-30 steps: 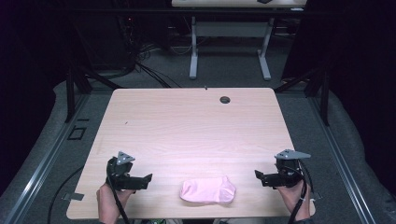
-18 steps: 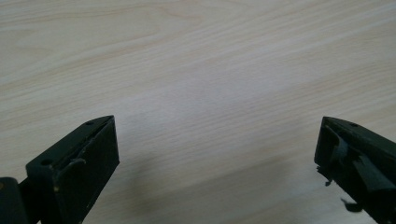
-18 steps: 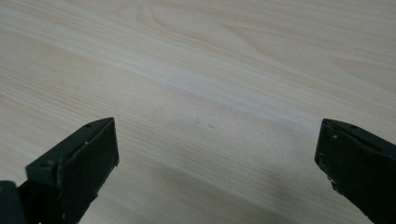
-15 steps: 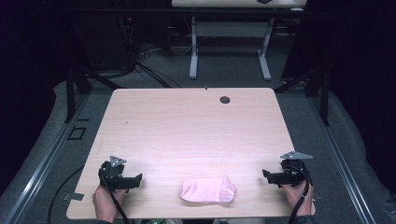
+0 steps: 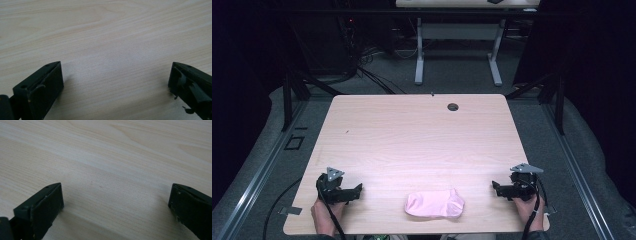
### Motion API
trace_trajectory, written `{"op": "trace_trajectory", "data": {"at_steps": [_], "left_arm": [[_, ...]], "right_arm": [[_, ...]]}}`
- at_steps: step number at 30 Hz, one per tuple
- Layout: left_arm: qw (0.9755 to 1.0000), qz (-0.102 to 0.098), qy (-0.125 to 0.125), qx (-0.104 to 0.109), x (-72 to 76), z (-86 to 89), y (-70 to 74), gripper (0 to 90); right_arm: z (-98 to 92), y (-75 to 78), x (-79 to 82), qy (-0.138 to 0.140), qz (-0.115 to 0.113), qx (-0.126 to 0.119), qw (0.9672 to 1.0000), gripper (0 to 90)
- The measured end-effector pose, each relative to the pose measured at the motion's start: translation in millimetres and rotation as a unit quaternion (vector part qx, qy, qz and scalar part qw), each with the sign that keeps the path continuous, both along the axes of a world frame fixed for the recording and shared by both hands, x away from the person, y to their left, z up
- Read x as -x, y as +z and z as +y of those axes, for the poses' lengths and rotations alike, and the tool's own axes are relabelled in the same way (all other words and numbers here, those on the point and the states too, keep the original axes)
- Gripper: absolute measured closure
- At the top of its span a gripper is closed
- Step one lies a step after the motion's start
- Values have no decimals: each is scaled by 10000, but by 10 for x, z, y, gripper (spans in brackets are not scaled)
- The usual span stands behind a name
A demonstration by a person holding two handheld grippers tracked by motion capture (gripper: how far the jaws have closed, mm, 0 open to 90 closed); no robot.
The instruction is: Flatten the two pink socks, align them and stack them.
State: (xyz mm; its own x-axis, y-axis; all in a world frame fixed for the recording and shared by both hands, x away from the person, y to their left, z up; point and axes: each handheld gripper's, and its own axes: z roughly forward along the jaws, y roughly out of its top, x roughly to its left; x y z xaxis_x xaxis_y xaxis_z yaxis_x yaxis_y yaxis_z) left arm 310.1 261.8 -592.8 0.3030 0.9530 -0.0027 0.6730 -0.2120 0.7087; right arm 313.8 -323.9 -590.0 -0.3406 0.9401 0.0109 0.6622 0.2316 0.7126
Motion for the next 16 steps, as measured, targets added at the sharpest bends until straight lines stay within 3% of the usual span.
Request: {"op": "trace_trajectory", "data": {"at_steps": [16], "left_arm": [[10000, -15, -7, -4, -51, 18, -2, 0]], "right_arm": [[4, 2, 1, -27, 10, 16, 10000, 0]]}}
